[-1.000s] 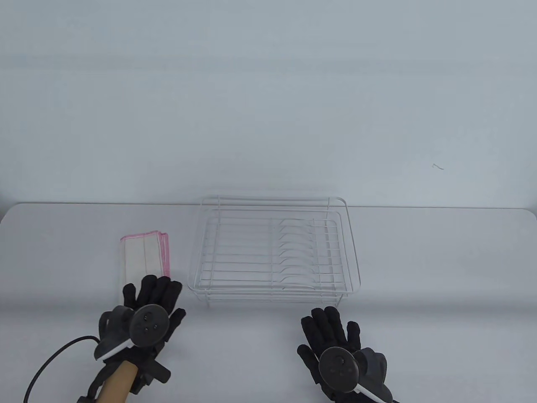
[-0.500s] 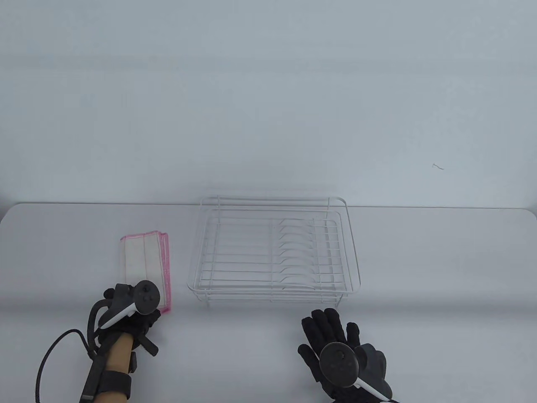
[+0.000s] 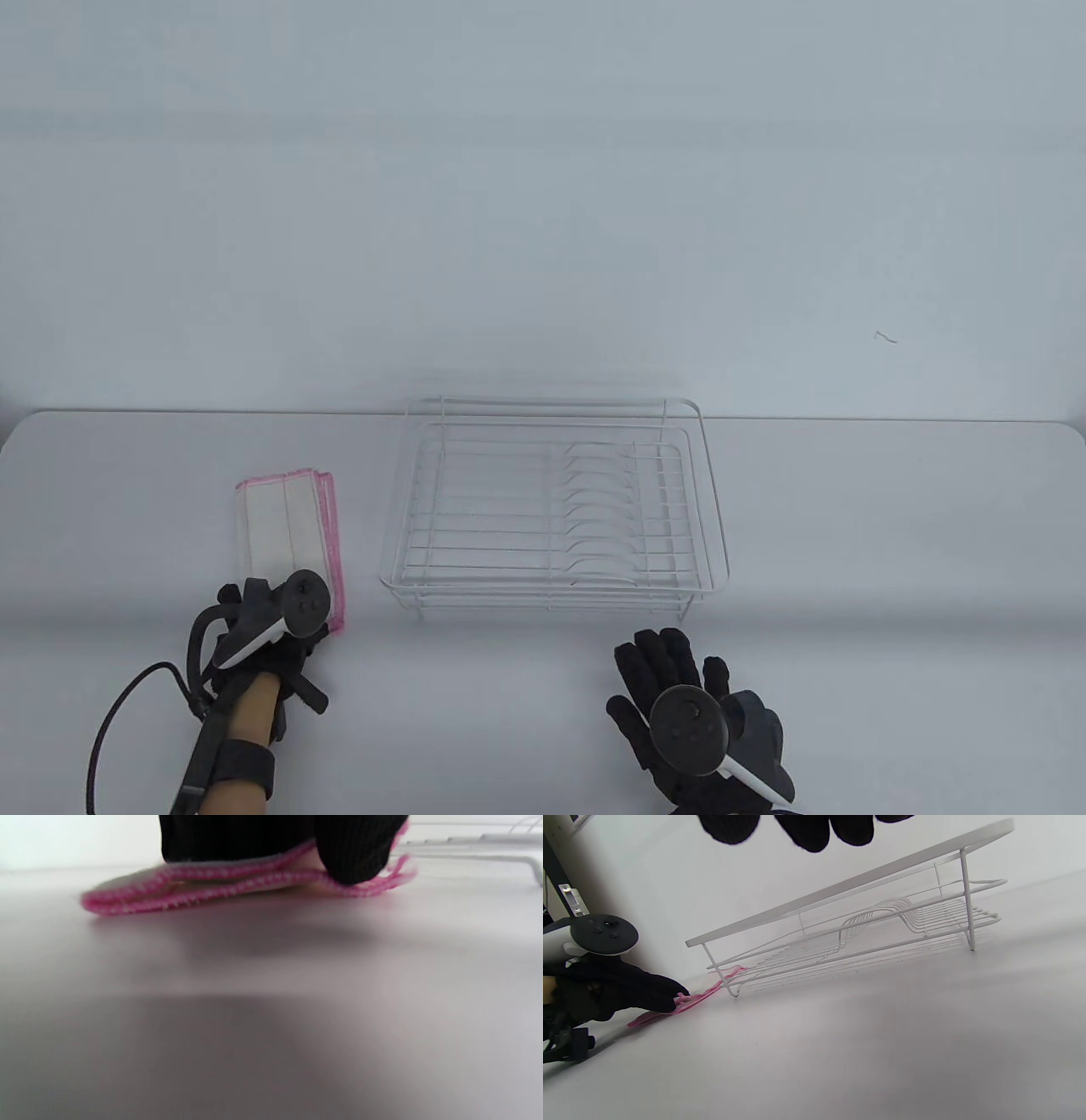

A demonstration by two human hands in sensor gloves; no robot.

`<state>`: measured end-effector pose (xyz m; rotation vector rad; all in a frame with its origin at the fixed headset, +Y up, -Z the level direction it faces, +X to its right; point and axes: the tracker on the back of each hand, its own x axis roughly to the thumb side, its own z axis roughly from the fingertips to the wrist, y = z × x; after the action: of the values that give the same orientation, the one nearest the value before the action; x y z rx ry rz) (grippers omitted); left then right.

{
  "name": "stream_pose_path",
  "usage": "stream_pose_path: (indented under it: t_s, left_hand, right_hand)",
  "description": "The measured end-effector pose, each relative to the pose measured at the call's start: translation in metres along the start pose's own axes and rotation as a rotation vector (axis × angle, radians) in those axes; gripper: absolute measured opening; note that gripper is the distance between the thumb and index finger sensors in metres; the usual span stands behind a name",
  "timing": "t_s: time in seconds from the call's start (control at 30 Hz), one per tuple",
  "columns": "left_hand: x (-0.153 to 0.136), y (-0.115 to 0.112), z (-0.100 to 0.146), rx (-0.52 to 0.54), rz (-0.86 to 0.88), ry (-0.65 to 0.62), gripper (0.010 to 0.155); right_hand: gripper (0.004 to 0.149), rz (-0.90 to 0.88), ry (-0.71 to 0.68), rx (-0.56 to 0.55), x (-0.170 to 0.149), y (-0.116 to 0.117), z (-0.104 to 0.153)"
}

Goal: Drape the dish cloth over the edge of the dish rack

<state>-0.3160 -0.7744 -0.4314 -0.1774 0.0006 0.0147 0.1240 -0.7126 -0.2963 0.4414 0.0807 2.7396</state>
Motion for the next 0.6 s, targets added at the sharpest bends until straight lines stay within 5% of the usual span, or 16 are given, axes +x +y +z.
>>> stream_pose_path:
  t_s: [0.33,0.6]
  left_hand:
    - [-0.002,0.019,0.007,0.250,-0.048,0.044,0.039]
    - [-0.009,0.099,0.067,0.690,0.073,0.089,0.040]
  right_hand:
    - [0.059,-0.016,0.005,-0.008,-0.003,-0.003,0.001]
    - [0.060,-0.046,0.007,-0.112,-0.006,-0.011,0.008]
